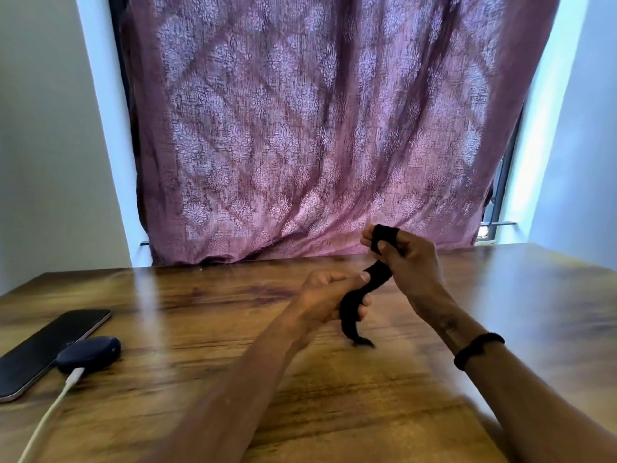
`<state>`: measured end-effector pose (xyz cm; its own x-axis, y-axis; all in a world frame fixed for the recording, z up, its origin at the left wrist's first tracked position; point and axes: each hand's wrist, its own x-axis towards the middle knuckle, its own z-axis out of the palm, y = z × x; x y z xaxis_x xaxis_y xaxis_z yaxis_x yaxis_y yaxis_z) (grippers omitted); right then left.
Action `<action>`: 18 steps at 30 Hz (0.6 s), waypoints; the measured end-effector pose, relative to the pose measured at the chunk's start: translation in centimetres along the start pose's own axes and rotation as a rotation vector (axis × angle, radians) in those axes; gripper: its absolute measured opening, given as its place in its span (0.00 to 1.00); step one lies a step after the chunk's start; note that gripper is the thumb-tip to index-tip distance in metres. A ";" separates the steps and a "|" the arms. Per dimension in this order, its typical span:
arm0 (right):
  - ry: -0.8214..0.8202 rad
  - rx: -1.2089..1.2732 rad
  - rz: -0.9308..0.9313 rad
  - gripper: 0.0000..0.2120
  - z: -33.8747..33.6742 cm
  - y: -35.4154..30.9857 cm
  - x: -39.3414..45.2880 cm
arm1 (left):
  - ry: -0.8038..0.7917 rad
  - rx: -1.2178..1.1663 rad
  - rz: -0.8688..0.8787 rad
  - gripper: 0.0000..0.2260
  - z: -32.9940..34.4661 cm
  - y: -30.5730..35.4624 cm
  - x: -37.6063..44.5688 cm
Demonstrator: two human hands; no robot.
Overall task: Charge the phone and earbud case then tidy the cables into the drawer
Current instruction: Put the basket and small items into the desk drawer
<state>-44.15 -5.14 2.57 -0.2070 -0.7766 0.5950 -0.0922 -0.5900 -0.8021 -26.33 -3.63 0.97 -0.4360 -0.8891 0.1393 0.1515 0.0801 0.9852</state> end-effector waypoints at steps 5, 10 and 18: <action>-0.164 -0.636 -0.215 0.17 0.7 0.7 -1.1 | 0.091 -0.406 0.019 0.13 -1.4 2.8 0.2; -0.305 -0.498 -0.118 0.14 2.5 -1.1 -3.1 | 0.169 -0.649 0.070 0.08 -3.2 4.5 -0.4; -0.515 0.065 0.526 0.12 4.6 -2.3 -4.3 | 0.281 -0.431 0.175 0.21 -3.5 3.9 -0.7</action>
<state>-38.60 -1.42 2.05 0.2772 -0.9562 0.0942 -0.0458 -0.1111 -0.9928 -22.32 -4.29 4.37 -0.1267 -0.9700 0.2076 0.5762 0.0984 0.8114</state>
